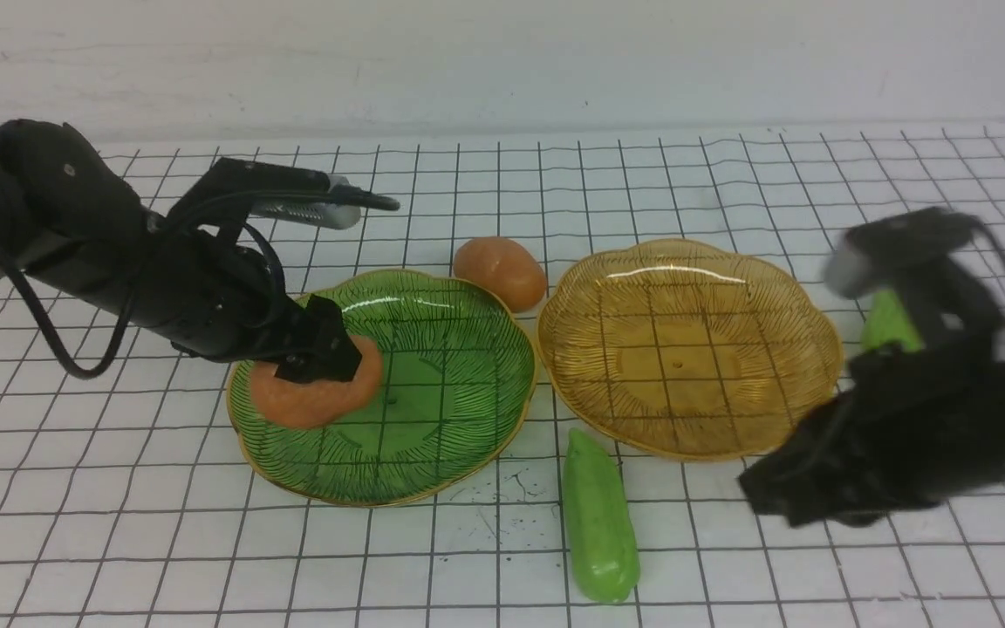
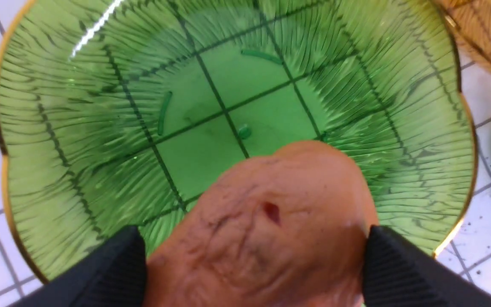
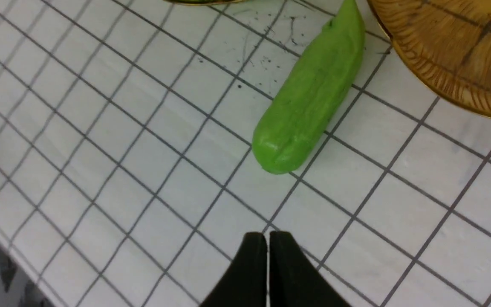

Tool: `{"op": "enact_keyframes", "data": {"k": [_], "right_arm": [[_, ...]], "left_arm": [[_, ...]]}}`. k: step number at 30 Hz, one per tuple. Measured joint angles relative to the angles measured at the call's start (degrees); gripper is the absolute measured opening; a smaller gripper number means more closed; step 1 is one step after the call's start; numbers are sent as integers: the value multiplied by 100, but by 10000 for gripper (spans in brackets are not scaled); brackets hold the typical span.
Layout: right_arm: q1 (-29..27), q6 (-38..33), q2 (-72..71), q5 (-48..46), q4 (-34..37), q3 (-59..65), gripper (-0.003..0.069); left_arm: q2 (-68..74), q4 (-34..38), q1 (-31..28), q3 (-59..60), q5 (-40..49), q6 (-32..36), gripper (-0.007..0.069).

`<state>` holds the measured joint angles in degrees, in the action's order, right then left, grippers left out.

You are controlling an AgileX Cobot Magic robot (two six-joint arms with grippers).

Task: Put different types of vegetables on the plate.
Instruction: 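Put the potatoes from the left side into the left plate with the left gripper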

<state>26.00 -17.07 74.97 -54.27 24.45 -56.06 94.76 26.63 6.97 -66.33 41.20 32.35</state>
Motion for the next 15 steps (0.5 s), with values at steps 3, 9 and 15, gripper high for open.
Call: {"op": "enact_keyframes", "data": {"k": [3,9,15], "right_arm": [[268,692,654,77,-591,-410,74],[376,1071,1538,95,-788,-955,314],[394,1213,2114,182,-763,-1235,620]], "left_arm": [[14,0,0,0,75,0,607],[182,7,0,0,75,-28,654],[276,7,0,0,65,-223,682]]}}
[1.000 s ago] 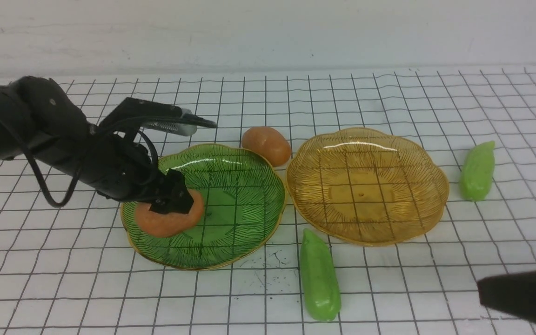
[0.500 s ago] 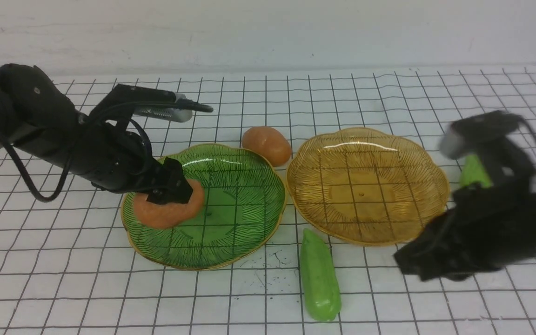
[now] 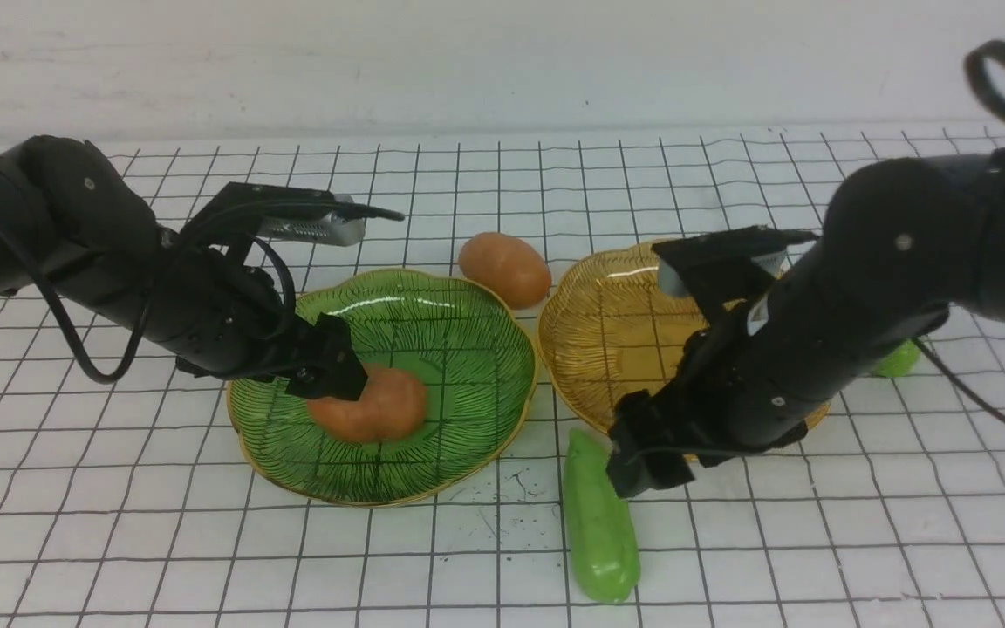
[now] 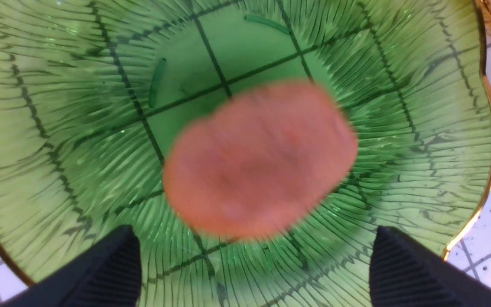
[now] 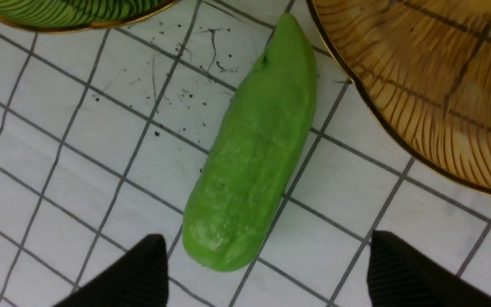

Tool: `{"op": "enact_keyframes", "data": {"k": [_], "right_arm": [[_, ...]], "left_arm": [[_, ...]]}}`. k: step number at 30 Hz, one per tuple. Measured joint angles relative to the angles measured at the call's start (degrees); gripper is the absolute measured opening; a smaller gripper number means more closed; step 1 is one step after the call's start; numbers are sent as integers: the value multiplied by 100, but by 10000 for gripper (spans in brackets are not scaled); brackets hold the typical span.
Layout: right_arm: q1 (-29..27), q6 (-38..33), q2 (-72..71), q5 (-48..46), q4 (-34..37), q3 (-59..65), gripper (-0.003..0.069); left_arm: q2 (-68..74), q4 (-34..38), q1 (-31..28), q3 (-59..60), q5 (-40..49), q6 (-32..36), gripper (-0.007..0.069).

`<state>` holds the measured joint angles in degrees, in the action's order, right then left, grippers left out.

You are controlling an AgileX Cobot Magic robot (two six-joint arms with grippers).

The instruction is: Put different types of vegetables on the plate.

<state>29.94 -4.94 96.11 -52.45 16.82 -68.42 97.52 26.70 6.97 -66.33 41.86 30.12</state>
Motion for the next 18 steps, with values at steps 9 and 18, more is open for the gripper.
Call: {"op": "enact_keyframes", "data": {"k": [9,18], "right_arm": [[0,11,728,290,577,-70,691],[120,1,1145,306,830,-70,378]], "left_arm": [[-259,-6,0,-151,241,-239,608],[-1391,-18,0,-540,1219,-725,42]]}}
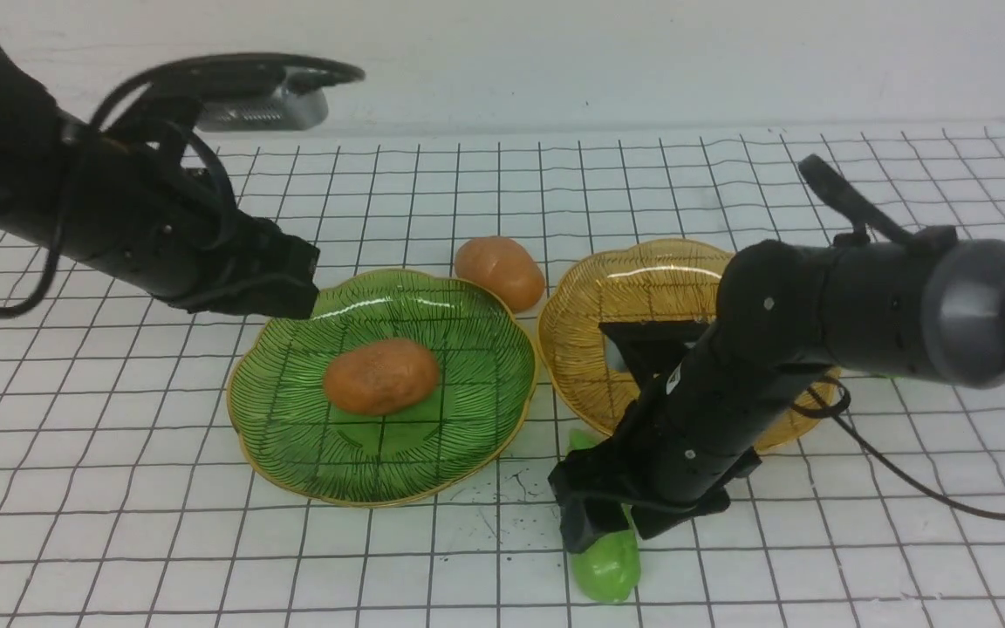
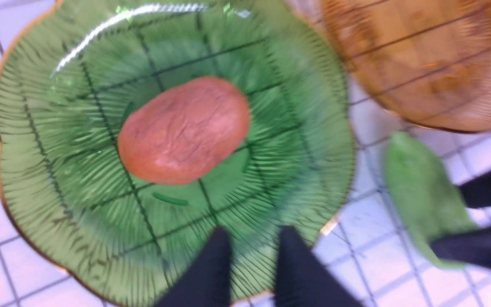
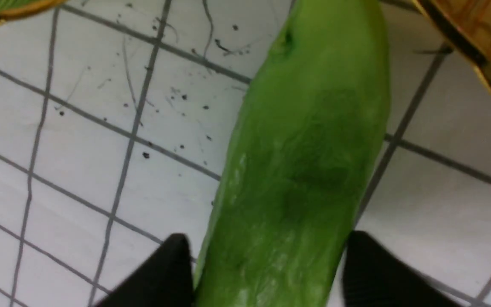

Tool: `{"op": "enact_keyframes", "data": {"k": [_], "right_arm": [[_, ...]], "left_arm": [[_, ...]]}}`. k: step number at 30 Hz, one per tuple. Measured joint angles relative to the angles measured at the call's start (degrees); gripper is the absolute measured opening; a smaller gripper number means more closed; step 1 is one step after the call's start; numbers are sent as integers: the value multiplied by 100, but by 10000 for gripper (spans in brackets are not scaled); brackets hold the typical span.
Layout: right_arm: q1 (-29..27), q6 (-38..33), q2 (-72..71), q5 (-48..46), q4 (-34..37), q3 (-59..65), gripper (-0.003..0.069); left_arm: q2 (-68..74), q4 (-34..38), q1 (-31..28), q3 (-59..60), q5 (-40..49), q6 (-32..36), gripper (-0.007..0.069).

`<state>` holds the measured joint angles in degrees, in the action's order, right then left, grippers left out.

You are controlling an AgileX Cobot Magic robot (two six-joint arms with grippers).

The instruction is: Put different types of vegetables on the plate.

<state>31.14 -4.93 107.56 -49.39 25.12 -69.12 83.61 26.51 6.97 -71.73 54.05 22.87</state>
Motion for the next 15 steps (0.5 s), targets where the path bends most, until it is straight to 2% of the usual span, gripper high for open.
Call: {"op": "enact_keyframes", "data": {"k": [1,9,12,15], "right_arm": [[0,12,-32,-33,-84,0,329],[-252,24,-998,-1152,-756,0,345],[-522,-26,-1602,-943,-976,-5,345],[-1051,-155,-1716,-349,-1067,-195,345]], "left_arm": [[-157,0,0,0,95,-8,21],[-1242,-12,0,219,567,-25,-8],[-1542,-6,0,338,662,-25,-8],[-1617,-6,0,358,919,-25,-8]]}}
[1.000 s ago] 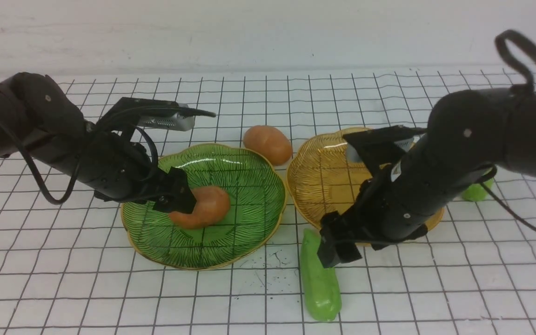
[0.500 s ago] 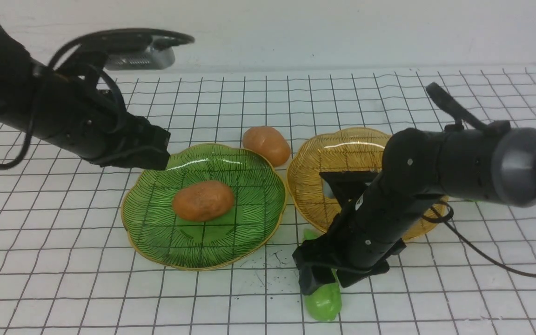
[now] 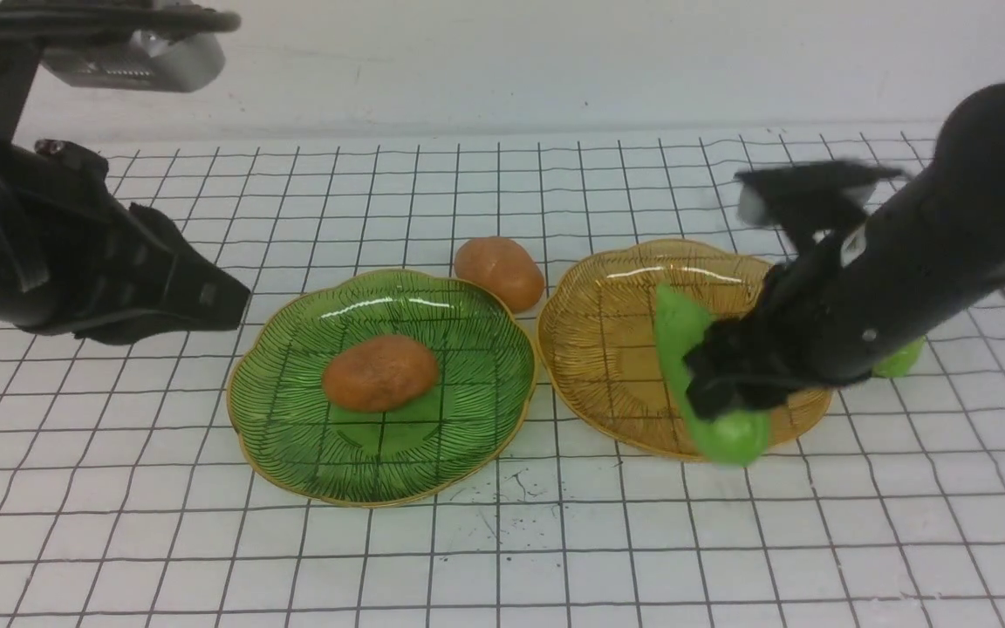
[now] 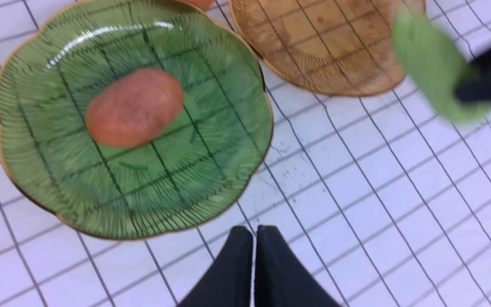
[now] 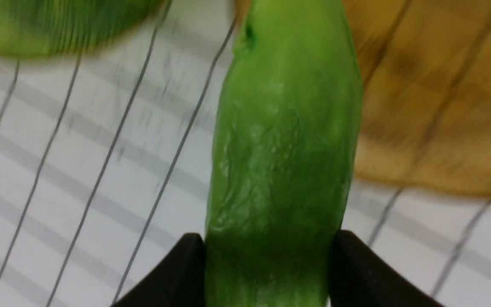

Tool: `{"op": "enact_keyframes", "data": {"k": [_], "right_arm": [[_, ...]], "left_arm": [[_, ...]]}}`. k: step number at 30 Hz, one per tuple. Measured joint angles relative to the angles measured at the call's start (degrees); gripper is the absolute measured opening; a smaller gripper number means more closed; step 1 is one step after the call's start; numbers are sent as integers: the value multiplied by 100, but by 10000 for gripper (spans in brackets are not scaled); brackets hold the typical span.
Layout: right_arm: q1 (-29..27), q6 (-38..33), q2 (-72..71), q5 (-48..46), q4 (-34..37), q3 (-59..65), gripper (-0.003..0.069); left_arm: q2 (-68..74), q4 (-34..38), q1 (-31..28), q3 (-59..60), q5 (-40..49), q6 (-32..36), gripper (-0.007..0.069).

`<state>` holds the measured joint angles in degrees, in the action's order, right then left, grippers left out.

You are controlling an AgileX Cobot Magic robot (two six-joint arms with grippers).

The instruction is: Put different types of vegetables on the plate.

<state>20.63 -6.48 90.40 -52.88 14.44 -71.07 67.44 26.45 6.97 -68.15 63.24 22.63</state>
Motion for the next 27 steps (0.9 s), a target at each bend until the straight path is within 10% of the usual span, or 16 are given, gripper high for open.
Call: {"op": "enact_keyframes", "data": {"k": [15,22,27], "right_arm": [[-708,-57,2049,577,691,-1321,351],[-708,156,2257,432,757,-1671,629],[-821,273,2257,333,260,-2132,666]], "left_arm": [[0,-42,0,6,418,5,-8],[0,-42,0,6,430,5,-8],[0,-42,0,6,430,5,-8]]}}
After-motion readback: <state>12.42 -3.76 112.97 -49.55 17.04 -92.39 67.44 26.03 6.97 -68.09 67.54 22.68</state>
